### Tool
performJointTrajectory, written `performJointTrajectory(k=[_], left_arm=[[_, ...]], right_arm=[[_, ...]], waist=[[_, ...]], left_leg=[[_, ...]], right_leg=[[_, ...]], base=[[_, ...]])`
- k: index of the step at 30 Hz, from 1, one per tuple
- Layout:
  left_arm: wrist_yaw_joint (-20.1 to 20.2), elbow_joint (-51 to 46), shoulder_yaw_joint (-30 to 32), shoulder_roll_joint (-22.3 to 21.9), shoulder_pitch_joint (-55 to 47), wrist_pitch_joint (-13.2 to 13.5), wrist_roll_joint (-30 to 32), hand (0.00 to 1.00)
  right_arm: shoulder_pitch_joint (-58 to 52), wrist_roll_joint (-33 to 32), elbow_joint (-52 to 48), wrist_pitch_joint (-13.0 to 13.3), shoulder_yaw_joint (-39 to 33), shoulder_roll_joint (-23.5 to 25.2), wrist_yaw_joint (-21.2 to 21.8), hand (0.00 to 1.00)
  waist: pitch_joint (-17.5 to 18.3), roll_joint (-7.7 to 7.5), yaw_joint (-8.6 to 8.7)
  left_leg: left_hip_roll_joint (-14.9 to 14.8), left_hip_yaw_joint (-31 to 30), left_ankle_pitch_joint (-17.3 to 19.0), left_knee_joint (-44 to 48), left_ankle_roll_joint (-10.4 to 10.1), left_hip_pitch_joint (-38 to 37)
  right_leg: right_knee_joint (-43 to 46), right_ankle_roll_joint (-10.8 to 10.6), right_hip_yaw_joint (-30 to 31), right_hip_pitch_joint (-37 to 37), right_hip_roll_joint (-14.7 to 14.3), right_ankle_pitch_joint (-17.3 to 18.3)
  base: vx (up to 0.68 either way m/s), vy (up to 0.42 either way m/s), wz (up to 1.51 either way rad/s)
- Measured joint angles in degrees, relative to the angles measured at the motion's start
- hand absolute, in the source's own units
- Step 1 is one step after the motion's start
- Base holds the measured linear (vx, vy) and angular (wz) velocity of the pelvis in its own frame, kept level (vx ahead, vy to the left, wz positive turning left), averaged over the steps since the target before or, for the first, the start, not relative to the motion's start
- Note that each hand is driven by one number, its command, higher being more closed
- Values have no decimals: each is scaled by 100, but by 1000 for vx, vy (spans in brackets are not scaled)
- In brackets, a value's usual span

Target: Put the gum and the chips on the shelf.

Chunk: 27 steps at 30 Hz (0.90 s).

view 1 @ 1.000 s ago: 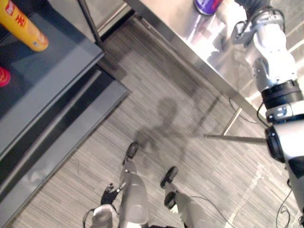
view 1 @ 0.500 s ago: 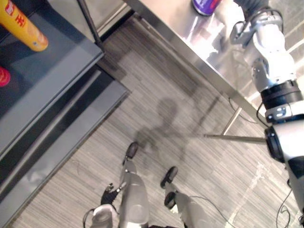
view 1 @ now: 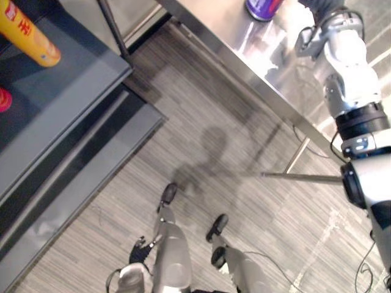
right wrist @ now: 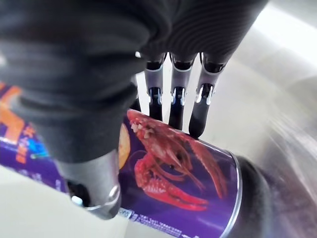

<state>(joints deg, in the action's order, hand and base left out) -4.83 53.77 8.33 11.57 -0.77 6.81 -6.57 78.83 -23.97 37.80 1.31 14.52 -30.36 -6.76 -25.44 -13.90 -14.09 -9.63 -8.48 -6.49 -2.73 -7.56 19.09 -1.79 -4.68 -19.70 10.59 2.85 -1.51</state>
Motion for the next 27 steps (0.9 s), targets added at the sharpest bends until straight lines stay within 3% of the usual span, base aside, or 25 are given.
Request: performJointTrajectory(k=[6,12,14,18,20,27], left_arm=[[-48,49,101,8,-81,-77,25,0],[-30,109,165,8,-308,-112,94,0],[24,128,162,-7,-441,-121,172,0],[101,239,104,-75,-520,-122,306,0],[125,278,100,-131,-643,-125,357,0],[215,341,96,-206,-974,-206,580,0]], right_arm=[[-898,210,-1311,66,-77,-733,105,100],[-2742,404,-2016,66,-313,-923,454,100],[-3455,584,-2194,64,-538,-937,567,100],[-4416,605,-2496,66,-1046,-992,709,100],[-4913,605,-2698,75,-1213,-988,781,100],[-6134,667,-3007,51,-1497,-789,1000,100]], waist=[[29,-12,177],[554,21,417],[830,114,602],[1242,315,686],[1408,429,825],[1811,573,1093]], left_leg=[[24,87,4,-22,1,-242],[48,331,12,-102,31,-458],[83,338,8,-125,44,-577],[113,447,12,-254,77,-825],[153,470,15,-258,81,-968],[256,606,62,-258,101,-1230]], right_leg=[[29,0,82,-181,33,0],[94,0,298,-189,99,4],[96,-1,296,-291,135,9],[119,-1,329,-419,186,46],[223,-18,361,-501,236,118],[396,-53,470,-608,379,204]], base=[[0,6,-5],[-15,13,-19],[0,0,0],[2,13,-7],[6,7,-2],[3,15,-6]])
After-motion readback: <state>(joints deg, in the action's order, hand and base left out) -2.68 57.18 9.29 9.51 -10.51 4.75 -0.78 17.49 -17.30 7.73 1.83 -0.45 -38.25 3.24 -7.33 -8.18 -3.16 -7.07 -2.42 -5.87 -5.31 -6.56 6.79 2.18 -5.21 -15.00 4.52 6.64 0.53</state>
